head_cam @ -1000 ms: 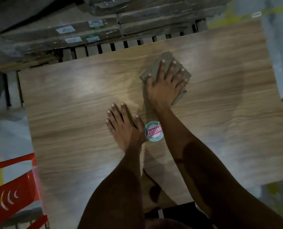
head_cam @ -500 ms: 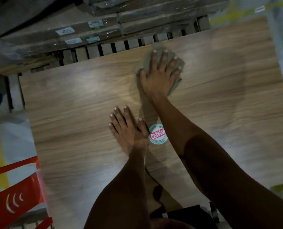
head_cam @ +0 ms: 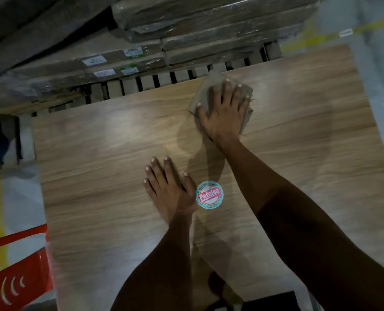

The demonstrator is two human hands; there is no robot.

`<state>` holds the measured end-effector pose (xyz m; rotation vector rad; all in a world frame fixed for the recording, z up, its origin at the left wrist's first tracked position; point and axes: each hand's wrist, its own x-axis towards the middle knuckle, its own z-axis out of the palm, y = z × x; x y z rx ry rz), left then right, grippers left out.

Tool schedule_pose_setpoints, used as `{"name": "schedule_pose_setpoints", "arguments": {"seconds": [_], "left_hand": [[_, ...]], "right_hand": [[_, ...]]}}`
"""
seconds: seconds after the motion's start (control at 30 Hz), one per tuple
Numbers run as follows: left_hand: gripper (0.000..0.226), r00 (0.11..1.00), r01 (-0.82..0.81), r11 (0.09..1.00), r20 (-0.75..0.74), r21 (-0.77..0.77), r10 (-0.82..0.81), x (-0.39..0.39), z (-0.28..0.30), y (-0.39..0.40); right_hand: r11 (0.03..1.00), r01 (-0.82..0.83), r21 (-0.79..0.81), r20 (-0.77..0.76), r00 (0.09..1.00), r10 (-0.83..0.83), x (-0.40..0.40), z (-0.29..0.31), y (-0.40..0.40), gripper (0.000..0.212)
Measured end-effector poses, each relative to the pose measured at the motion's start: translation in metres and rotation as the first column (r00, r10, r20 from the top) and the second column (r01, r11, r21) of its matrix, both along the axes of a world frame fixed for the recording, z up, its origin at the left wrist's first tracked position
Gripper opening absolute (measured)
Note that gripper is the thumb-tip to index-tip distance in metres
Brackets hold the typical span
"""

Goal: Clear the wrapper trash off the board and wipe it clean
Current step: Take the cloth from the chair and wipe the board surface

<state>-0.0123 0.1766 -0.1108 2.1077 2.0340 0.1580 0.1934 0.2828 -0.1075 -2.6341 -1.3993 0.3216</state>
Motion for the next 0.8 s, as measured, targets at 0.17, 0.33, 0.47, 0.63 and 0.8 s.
{"name": "schedule_pose_setpoints", "arguments": {"seconds": [0.17,0.33,0.47,0.63,0.8], "left_hand": [[0.070,1.000,-0.004,1.000,-0.024,0.001,0.004,-0.001,0.000,-0.001],[0.070,0.999,-0.042,0.999,0.002,0.002,0.042,0.003,0.002,0.000],[0.068,0.999,-0.029,1.000,-0.024,0.010,0.030,0.004,0.005,-0.002],[0.073,0.991,-0.124,0.992,-0.037,0.034,0.125,0.052,0.008,0.008],[0.073,0.996,0.022,0.998,0.089,-0.052,-0.017,0.174,0.009,-0.002]], "right_hand": [[0.961,-0.274,0.030,-0.012,0.961,0.275,0.017,-0.001,-0.010,0.073],[0.987,-0.137,0.086,-0.045,0.989,0.141,0.059,-0.001,-0.026,0.069],[0.999,-0.037,0.030,-0.057,0.998,0.039,0.062,0.001,-0.038,0.073],[0.947,-0.320,-0.015,-0.016,0.947,0.320,0.082,0.003,-0.049,0.078],[0.964,-0.264,0.024,0.003,0.965,0.264,0.091,-0.004,-0.047,0.075]]}}
